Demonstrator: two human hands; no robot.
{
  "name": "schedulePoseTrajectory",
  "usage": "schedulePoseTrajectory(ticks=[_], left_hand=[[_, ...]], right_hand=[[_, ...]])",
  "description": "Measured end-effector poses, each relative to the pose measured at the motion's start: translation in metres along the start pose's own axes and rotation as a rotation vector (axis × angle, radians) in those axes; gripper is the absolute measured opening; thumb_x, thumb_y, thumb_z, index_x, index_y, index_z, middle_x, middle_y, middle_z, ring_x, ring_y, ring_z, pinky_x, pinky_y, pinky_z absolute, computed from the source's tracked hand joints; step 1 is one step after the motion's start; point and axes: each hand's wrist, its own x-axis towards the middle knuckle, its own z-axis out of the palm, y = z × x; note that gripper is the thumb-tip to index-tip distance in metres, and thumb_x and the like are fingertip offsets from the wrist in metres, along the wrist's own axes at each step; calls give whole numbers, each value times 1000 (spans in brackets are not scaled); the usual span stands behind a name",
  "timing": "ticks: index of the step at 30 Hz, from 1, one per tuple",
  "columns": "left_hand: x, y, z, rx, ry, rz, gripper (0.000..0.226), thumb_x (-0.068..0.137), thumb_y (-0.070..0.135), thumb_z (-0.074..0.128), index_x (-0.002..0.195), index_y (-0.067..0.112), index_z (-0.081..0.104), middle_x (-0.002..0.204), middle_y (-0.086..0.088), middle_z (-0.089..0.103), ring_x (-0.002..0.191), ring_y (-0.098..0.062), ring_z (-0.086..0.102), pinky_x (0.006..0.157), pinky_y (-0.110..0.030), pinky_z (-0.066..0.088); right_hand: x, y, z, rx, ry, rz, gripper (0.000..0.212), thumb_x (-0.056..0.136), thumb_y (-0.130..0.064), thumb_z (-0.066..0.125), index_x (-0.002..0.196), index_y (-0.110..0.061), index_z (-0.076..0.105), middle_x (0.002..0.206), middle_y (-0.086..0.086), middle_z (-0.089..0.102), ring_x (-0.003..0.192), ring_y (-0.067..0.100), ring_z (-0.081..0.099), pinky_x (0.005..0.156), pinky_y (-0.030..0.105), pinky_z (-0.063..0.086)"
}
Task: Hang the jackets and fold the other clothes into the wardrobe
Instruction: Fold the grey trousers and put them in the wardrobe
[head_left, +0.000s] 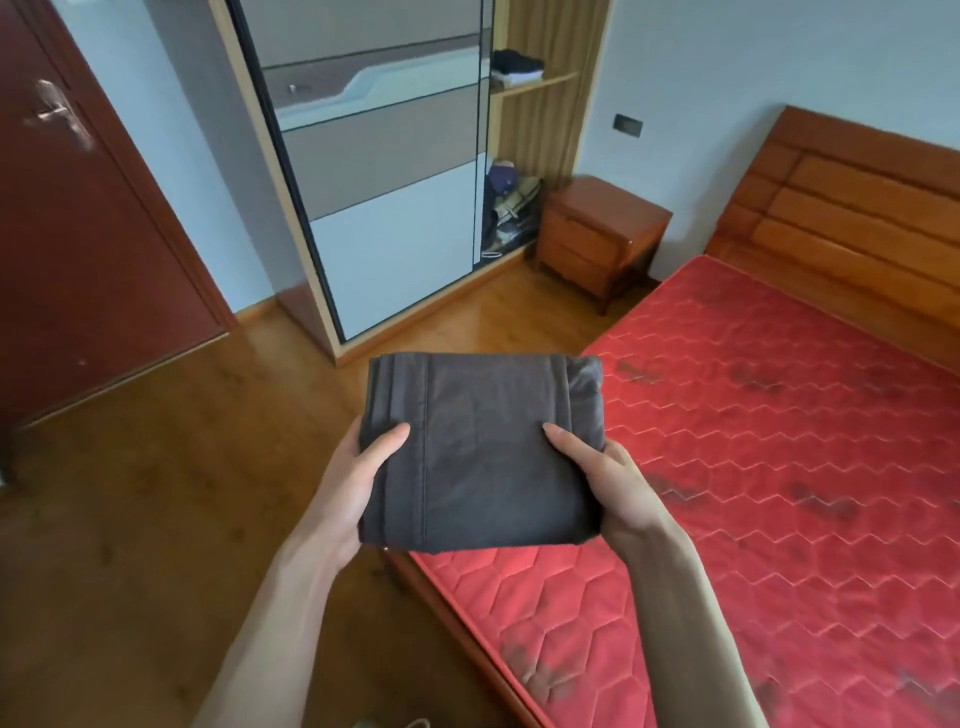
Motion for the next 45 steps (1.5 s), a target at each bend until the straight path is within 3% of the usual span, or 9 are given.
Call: schedulePoseTrajectory(ticks=[9, 13, 16, 21, 24, 27, 32, 38, 45], left_hand=[[33, 55, -144, 156, 119, 79, 17, 88, 54, 73, 101, 64, 66, 105, 28, 73, 94, 3, 72, 62, -20, 59], [44, 67, -189, 162, 147, 77, 22, 85, 60, 72, 103, 69, 63, 108, 28, 72, 99, 1, 72, 65, -23, 61], [65, 71, -212, 117, 202, 61, 39, 84, 60, 72, 121, 60, 61, 116, 22, 72, 107, -14, 72, 81, -39, 63], [114, 84, -240, 93, 241, 29, 42, 79, 63, 73, 120, 56, 62, 110, 25, 73, 107, -15, 72, 77, -35, 60], [157, 98, -255, 100, 250, 24, 49, 79, 64, 71, 125, 52, 60, 108, 25, 73, 110, -17, 69, 78, -38, 60], [206, 121, -264, 112, 272, 27, 60, 82, 61, 71, 138, 45, 56, 126, 14, 69, 116, -20, 66, 96, -52, 57], [288, 168, -272, 128, 277, 12, 59, 89, 55, 70, 143, 39, 54, 134, 8, 66, 120, -25, 64, 104, -59, 52], [376, 214, -267, 136, 224, 8, 52, 90, 53, 70, 139, 40, 57, 130, 7, 68, 117, -25, 66, 100, -58, 55], [459, 242, -241, 155, 110, -31, 67, 75, 61, 71, 138, 44, 57, 126, 10, 69, 114, -23, 68, 95, -52, 58]], right_hand=[[58, 35, 153, -15, -42, -19, 33, 91, -31, 79, 115, -9, 78, 113, 9, 79, 106, 23, 77, 77, 26, 62], [79, 38, 198, -52, -55, -26, 30, 90, -35, 81, 111, -13, 80, 111, 7, 80, 104, 22, 77, 78, 27, 62], [101, 38, 225, -73, -41, -59, 19, 90, -32, 82, 102, -17, 83, 108, 7, 81, 101, 22, 78, 72, 23, 61], [152, 35, 257, -121, -19, -69, 18, 90, -33, 82, 100, -18, 83, 105, 5, 81, 98, 20, 78, 70, 22, 61], [194, 29, 276, -130, -14, -75, 23, 90, -33, 81, 104, -15, 82, 105, 5, 81, 98, 19, 78, 70, 22, 61], [241, 15, 295, -122, -13, -81, 25, 92, -33, 80, 107, -13, 80, 105, 4, 81, 97, 19, 79, 70, 22, 61], [317, -21, 322, -124, -9, -85, 31, 92, -37, 79, 111, -12, 77, 105, 3, 81, 97, 21, 79, 72, 26, 63], [390, -60, 337, -137, 23, -135, 31, 94, -38, 75, 112, -13, 74, 103, 0, 81, 94, 19, 79, 71, 26, 63], [447, -88, 322, -93, 142, -140, 34, 92, -39, 77, 114, -13, 74, 105, -1, 81, 96, 18, 78, 73, 25, 63]])
